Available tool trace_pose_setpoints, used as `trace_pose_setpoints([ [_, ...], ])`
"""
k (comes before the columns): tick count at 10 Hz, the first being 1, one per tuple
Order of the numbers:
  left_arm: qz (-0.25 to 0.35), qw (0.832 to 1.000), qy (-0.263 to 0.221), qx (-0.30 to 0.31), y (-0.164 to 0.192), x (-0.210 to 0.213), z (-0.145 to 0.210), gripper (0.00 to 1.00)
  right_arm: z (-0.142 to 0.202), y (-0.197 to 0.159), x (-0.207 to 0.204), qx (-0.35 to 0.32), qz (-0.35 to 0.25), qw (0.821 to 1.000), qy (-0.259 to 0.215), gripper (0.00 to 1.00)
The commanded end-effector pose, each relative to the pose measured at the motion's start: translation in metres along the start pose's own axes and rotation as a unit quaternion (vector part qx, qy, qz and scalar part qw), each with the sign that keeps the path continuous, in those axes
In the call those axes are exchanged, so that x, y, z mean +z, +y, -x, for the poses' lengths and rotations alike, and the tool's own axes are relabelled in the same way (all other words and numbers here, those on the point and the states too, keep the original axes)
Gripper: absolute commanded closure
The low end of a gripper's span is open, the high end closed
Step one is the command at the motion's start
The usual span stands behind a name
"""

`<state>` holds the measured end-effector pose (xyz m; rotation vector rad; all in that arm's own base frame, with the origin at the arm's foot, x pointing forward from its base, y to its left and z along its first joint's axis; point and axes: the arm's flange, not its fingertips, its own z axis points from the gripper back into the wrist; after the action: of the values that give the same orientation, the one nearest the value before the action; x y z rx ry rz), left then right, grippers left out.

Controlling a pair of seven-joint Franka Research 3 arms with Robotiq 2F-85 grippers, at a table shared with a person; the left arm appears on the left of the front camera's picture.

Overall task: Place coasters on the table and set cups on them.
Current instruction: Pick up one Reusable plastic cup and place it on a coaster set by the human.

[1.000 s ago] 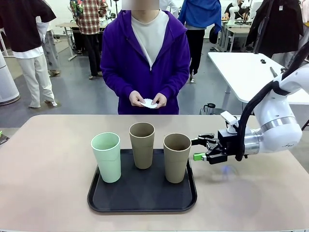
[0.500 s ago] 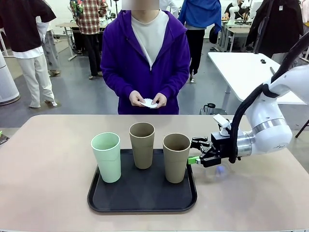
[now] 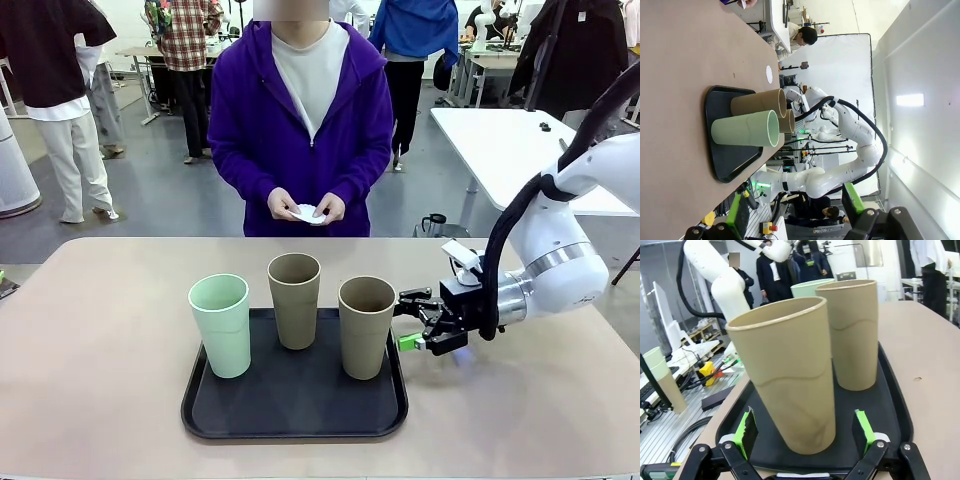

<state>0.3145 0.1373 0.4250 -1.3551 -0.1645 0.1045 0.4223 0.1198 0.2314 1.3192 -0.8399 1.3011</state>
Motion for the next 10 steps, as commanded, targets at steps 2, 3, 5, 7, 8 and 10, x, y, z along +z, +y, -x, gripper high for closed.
trace_pose_setpoints([
  [2, 0.006, 1.000, -0.004, -0.003, -0.002, 0.000, 0.000, 0.00, -0.001, -0.005, -0.005, 0.008, -0.025, 1.000, -0.001, 0.00],
  [3, 0.006, 1.000, -0.004, -0.003, -0.002, 0.000, 0.000, 0.00, -0.001, -0.008, -0.008, 0.012, -0.023, 1.000, -0.004, 0.00],
  [5, 0.006, 1.000, -0.004, -0.003, -0.002, 0.000, 0.000, 0.00, -0.001, -0.014, -0.015, 0.015, -0.021, 1.000, -0.006, 0.00],
  [7, 0.006, 1.000, -0.004, -0.003, -0.002, 0.000, 0.000, 0.00, -0.001, -0.019, -0.026, 0.015, -0.028, 0.999, 0.000, 0.00],
  [8, 0.006, 1.000, -0.004, -0.003, -0.002, 0.000, 0.000, 0.00, -0.002, -0.022, -0.033, 0.017, -0.030, 0.999, 0.002, 0.00],
  [10, 0.006, 1.000, -0.004, -0.003, -0.002, 0.000, 0.000, 0.00, -0.002, -0.023, -0.043, 0.011, -0.043, 0.999, 0.006, 0.00],
])
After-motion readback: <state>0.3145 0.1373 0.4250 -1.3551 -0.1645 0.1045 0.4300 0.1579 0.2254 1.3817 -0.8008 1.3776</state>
